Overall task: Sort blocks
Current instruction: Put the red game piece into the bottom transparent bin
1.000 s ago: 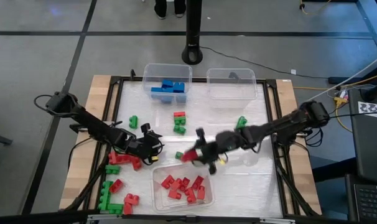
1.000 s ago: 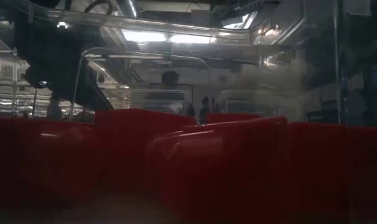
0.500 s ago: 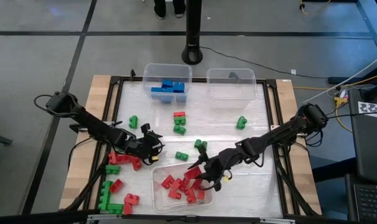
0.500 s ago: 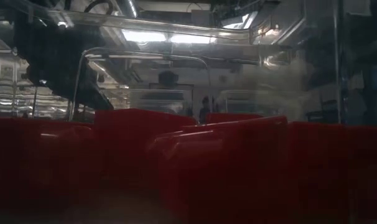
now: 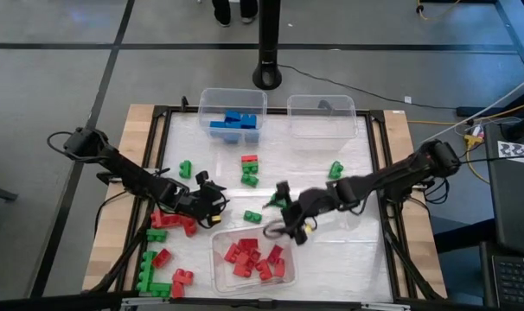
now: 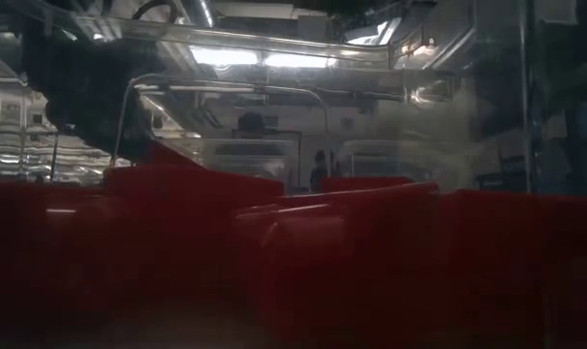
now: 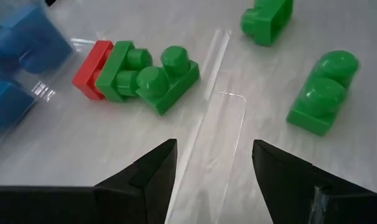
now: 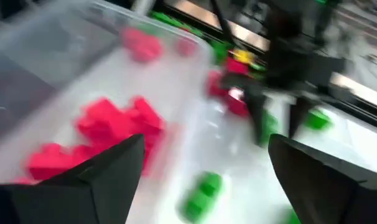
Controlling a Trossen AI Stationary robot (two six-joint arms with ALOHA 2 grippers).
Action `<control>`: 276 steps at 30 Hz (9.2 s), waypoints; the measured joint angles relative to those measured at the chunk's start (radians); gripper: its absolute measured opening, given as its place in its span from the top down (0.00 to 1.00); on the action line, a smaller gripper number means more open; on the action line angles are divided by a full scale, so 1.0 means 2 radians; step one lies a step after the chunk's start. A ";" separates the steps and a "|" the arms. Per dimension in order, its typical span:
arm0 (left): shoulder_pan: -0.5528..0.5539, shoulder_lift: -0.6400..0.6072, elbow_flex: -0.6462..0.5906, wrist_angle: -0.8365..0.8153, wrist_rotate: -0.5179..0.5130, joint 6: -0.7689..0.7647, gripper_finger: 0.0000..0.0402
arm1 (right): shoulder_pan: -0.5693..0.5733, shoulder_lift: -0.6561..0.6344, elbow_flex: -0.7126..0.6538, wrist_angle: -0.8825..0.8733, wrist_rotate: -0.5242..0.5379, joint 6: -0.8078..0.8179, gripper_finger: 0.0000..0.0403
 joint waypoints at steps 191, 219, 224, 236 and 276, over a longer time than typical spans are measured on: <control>0.022 0.000 0.000 0.036 -0.008 0.000 0.51 | -0.195 0.049 0.079 -0.260 0.052 -0.066 0.84; 0.022 0.000 0.000 0.036 -0.008 0.000 0.51 | -0.303 0.209 0.084 -0.102 0.093 -0.005 0.22; 0.022 0.000 0.000 0.036 -0.008 0.000 0.51 | -0.320 0.220 0.084 -0.086 0.092 0.000 0.23; 0.022 0.000 0.000 0.036 -0.008 -0.001 0.51 | -0.340 0.246 0.084 -0.061 0.031 0.016 0.23; 0.022 0.000 0.000 0.035 -0.008 -0.001 0.51 | -0.328 0.202 0.083 -0.096 0.041 -0.040 0.55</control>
